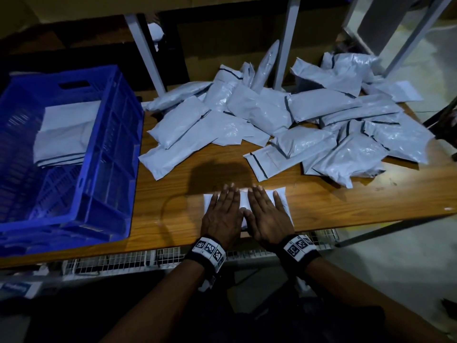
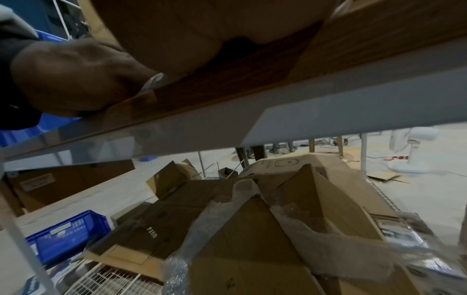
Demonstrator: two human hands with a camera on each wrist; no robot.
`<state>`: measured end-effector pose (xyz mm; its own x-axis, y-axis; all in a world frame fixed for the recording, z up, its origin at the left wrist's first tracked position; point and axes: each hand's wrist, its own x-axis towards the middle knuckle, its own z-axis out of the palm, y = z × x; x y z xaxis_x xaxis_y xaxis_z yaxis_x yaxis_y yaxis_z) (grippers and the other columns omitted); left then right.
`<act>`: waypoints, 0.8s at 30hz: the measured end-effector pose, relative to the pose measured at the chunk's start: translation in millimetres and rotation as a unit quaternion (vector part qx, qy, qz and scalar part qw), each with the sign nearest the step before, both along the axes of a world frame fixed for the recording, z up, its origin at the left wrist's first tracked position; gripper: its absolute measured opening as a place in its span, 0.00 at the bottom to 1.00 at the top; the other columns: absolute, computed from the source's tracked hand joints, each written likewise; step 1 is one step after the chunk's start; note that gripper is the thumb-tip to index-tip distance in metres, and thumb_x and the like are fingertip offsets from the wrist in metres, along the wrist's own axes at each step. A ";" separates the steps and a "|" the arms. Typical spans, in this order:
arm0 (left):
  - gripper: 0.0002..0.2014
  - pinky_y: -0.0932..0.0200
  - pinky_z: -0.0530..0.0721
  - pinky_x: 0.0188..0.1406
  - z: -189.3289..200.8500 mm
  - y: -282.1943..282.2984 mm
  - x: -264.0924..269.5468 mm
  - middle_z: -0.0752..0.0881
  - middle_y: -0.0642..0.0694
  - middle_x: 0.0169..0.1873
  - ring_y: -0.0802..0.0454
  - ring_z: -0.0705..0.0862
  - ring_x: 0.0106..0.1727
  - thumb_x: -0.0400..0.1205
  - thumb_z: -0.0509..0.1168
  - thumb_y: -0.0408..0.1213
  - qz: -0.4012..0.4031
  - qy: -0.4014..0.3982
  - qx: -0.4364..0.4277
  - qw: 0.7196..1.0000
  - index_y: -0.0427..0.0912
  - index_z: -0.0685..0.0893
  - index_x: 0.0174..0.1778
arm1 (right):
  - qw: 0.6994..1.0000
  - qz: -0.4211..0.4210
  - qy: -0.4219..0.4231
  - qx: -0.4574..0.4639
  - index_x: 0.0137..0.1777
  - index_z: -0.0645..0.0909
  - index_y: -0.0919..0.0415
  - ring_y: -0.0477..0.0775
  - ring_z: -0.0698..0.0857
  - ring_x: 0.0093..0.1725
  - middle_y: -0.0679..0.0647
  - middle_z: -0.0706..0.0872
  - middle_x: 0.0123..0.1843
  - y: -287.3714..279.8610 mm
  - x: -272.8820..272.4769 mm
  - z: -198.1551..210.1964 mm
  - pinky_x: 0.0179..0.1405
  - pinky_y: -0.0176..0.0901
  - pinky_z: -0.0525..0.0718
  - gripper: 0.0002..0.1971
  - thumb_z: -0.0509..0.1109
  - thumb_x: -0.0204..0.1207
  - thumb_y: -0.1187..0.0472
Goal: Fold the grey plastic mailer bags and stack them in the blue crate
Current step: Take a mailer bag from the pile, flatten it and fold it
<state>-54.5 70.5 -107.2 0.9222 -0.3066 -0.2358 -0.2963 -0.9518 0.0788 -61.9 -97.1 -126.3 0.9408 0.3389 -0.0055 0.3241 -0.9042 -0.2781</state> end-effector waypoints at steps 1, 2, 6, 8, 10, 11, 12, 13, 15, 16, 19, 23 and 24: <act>0.40 0.47 0.35 0.87 -0.8 0.1 0.1 0.40 0.42 0.90 0.46 0.38 0.91 0.82 0.22 0.53 0.001 0.000 -0.001 1.000 0.40 0.42 0.90 | 1.000 0.000 0.003 -0.001 0.91 0.52 0.60 0.51 0.46 0.91 0.56 0.52 0.92 -0.3 0.4 -0.3 0.89 0.63 0.42 0.36 0.32 0.91 0.39; 0.39 0.47 0.35 0.87 -1.3 0.1 0.1 0.40 0.42 0.90 0.46 0.38 0.91 0.82 0.22 0.53 0.004 0.001 -0.002 1.000 0.41 0.42 0.90 | 1.000 0.000 0.004 -0.002 0.91 0.52 0.60 0.51 0.46 0.91 0.56 0.52 0.92 -0.5 0.7 -1.4 0.89 0.63 0.42 0.36 0.33 0.91 0.39; 0.37 0.48 0.32 0.85 -3.2 -1.7 0.1 0.45 0.41 0.90 0.45 0.42 0.91 0.86 0.26 0.53 0.013 -0.009 -0.014 1.000 0.40 0.48 0.91 | 1.000 -0.004 -0.003 0.007 0.91 0.55 0.60 0.52 0.49 0.91 0.56 0.54 0.92 -0.2 1.5 -2.6 0.89 0.64 0.44 0.35 0.34 0.91 0.40; 0.37 0.49 0.31 0.84 -4.0 -2.5 -0.1 0.45 0.42 0.90 0.46 0.42 0.91 0.86 0.25 0.53 0.015 -0.012 -0.015 1.000 0.41 0.48 0.91 | 1.000 -0.003 -0.002 0.005 0.91 0.54 0.60 0.51 0.49 0.91 0.56 0.53 0.92 -0.2 1.7 -2.7 0.90 0.63 0.43 0.35 0.33 0.91 0.40; 0.37 0.49 0.31 0.85 -3.5 -2.6 0.2 0.43 0.42 0.90 0.46 0.40 0.91 0.85 0.24 0.53 0.018 -0.010 -0.010 1.000 0.41 0.45 0.91 | 1.000 -0.003 -0.002 0.005 0.91 0.55 0.60 0.51 0.49 0.91 0.56 0.53 0.92 -0.5 1.9 -2.2 0.90 0.62 0.43 0.35 0.33 0.91 0.40; 0.36 0.48 0.32 0.86 -2.6 -2.8 0.6 0.42 0.42 0.90 0.47 0.39 0.91 0.86 0.25 0.53 0.018 -0.010 -0.008 1.000 0.41 0.44 0.91 | 1.000 -0.004 -0.004 0.004 0.91 0.56 0.60 0.51 0.50 0.91 0.56 0.54 0.92 -0.5 2.1 -1.9 0.90 0.63 0.43 0.36 0.33 0.91 0.40; 0.34 0.48 0.33 0.86 -2.2 -2.9 0.8 0.42 0.43 0.90 0.47 0.39 0.91 0.89 0.28 0.53 0.018 -0.009 -0.007 1.000 0.41 0.44 0.91 | 1.000 -0.005 -0.008 0.003 0.90 0.57 0.60 0.51 0.51 0.91 0.56 0.55 0.92 -0.3 1.8 -2.1 0.90 0.63 0.45 0.35 0.34 0.91 0.40; 0.32 0.48 0.33 0.86 -2.3 -2.9 1.3 0.41 0.43 0.90 0.47 0.39 0.91 0.91 0.31 0.52 0.017 -0.007 -0.008 1.000 0.41 0.44 0.91 | 1.000 -0.006 -0.012 0.003 0.90 0.58 0.60 0.51 0.52 0.91 0.56 0.56 0.91 -0.1 2.0 -2.4 0.89 0.63 0.46 0.35 0.35 0.91 0.41; 0.32 0.50 0.33 0.86 -1.5 -2.5 1.8 0.42 0.43 0.91 0.48 0.40 0.91 0.91 0.31 0.52 0.018 -0.003 -0.016 1.000 0.41 0.45 0.91 | 1.000 -0.008 -0.014 0.006 0.90 0.59 0.61 0.51 0.53 0.91 0.57 0.58 0.91 -0.3 2.1 -3.3 0.89 0.63 0.46 0.35 0.36 0.92 0.41; 0.35 0.51 0.31 0.85 -1.8 -1.9 1.2 0.43 0.43 0.91 0.48 0.41 0.91 0.88 0.26 0.53 0.019 -0.003 -0.023 1.000 0.41 0.45 0.91 | 1.000 -0.006 -0.013 0.008 0.90 0.59 0.61 0.51 0.53 0.91 0.57 0.58 0.91 -0.7 2.4 -4.1 0.89 0.63 0.46 0.35 0.35 0.92 0.41; 0.39 0.54 0.29 0.84 -6.8 -0.4 0.8 0.44 0.44 0.91 0.49 0.41 0.91 0.84 0.23 0.54 0.024 -0.011 -0.057 0.998 0.41 0.47 0.91 | 1.000 0.002 -0.007 0.004 0.90 0.57 0.62 0.51 0.53 0.91 0.58 0.57 0.91 -1.6 3.6 -5.8 0.89 0.64 0.46 0.36 0.34 0.91 0.41; 0.38 0.53 0.30 0.85 -8.6 0.6 1.2 0.43 0.45 0.90 0.50 0.40 0.91 0.84 0.24 0.54 0.027 -0.006 -0.066 0.997 0.42 0.45 0.91 | 1.000 0.005 -0.002 0.001 0.90 0.57 0.62 0.52 0.52 0.91 0.58 0.56 0.91 -1.9 4.5 -6.1 0.89 0.64 0.46 0.35 0.35 0.91 0.41; 0.38 0.54 0.31 0.85 -8.2 0.9 1.1 0.43 0.46 0.90 0.51 0.40 0.91 0.84 0.24 0.54 0.030 -0.005 -0.071 0.997 0.42 0.45 0.91 | 1.000 0.006 -0.003 -0.001 0.90 0.57 0.62 0.52 0.52 0.91 0.58 0.56 0.91 -1.7 4.2 -5.9 0.89 0.64 0.46 0.35 0.34 0.91 0.42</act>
<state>-53.4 71.4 -115.4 0.9418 -0.2812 -0.1843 -0.2414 -0.9471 0.2116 -57.6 -98.8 -132.2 0.9370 0.3494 -0.0010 0.3357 -0.9011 -0.2744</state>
